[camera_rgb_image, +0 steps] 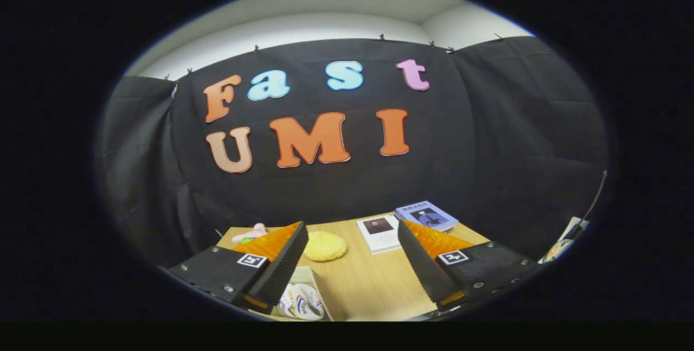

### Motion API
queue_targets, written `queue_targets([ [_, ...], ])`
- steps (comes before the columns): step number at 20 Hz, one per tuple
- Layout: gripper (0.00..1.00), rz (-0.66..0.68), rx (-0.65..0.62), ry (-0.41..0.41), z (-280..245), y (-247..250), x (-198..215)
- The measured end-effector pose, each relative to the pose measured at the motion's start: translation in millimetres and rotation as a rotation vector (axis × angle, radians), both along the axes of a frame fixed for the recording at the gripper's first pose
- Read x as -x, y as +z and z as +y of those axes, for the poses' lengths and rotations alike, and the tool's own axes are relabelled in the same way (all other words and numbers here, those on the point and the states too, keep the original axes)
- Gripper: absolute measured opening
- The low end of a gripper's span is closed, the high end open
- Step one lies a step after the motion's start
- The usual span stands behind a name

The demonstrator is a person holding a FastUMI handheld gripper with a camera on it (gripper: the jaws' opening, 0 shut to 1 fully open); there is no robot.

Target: Open the storage box then place both shoes into the box .Put the left shoe in first, then the right shoe, with the right side of both shoes facing outward in a uniform manner.

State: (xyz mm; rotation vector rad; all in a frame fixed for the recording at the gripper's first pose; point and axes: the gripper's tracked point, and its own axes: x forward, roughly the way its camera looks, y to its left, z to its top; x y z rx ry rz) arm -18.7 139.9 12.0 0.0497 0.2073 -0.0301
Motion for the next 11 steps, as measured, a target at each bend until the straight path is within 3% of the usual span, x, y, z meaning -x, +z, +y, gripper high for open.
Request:
queue_targets([
  [11, 0.98, 0.03, -0.004, 0.038, 17, -18, -4],
])
